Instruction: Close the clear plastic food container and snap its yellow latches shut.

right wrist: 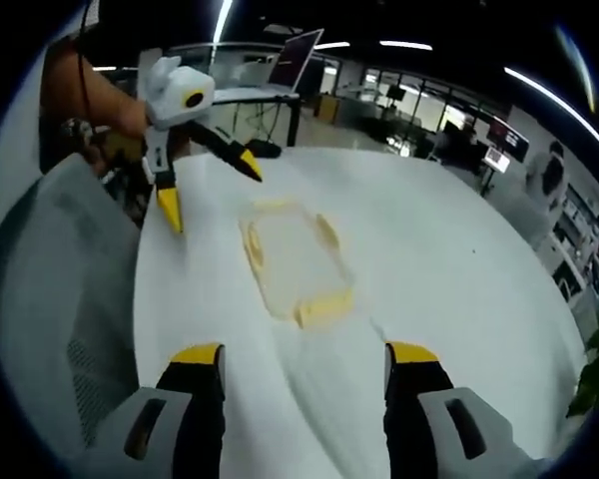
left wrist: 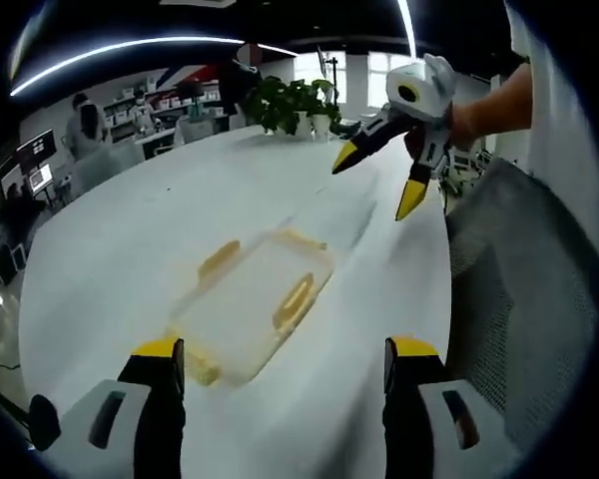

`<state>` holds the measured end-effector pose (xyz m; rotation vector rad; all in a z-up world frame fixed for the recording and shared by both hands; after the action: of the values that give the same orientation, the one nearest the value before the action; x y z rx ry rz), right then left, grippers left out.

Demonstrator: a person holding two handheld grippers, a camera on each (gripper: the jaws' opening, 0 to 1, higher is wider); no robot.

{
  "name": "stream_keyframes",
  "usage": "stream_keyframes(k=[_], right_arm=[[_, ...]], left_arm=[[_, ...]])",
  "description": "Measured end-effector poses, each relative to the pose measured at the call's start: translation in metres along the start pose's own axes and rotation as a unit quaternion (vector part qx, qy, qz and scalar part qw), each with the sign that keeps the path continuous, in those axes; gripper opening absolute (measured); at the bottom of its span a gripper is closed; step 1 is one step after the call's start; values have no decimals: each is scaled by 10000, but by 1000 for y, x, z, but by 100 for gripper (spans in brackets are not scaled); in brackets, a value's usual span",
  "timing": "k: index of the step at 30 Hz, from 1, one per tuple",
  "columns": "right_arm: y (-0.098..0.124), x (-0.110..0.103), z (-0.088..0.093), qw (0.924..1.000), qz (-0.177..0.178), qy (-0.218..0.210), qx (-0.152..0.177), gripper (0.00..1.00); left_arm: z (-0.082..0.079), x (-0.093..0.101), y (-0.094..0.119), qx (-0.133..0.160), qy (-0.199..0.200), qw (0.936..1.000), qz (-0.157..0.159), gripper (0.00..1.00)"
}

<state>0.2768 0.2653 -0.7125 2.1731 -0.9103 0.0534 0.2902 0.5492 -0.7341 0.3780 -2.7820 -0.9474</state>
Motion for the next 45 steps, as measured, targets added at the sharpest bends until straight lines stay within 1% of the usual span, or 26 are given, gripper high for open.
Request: stream_keyframes(k=[4, 16, 20, 24, 31, 37, 40, 42, 45], right_arm=[[-4, 1, -3, 10000, -38, -5, 17, 64], [-15, 4, -9, 9996, -156, 244, -14, 61], [-21, 5, -14, 9991, -215, 353, -23, 61], [-26, 6, -20, 9986, -279, 451, 6, 61], [-32, 10, -28, 9981, -411, 453, 32, 61], [-39, 8, -29, 9966, -528, 630, -65, 61], [-42, 9, -29, 9949, -597, 789, -221, 61], [-44, 9, -30, 9946, -693, 752, -172, 61], [-48, 9, -31, 9930, -761, 869, -254, 61]], left_arm=[[2, -3, 0, -71, -39, 10000, 17, 82], [2, -11, -1, -238, -120, 9996, 71, 80], [1, -15, -1, -280, -191, 9994, 91, 77], [0, -20, -2, -350, -275, 9989, 114, 77], [-1, -30, -3, -496, -404, 9978, 168, 76], [-2, -37, -3, -541, -465, 9973, 193, 76], [-3, -39, -3, -597, -516, 9966, 226, 76], [-3, -42, -4, -633, -550, 9962, 225, 76], [-3, -46, -5, -690, -589, 9955, 267, 74]])
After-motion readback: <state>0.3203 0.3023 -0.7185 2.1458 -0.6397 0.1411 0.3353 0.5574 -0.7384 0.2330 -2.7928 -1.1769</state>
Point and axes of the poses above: the point that each gripper's makers call its tool centre point, and the gripper's own axes: y roughly backward along the fingers, x roughly to its right, z roughly out of its underside, the point moved 9 cm from there along y, roughly backward along the fingers, and after that the axes turned 12 degrees about z, right-handed, at the moved point
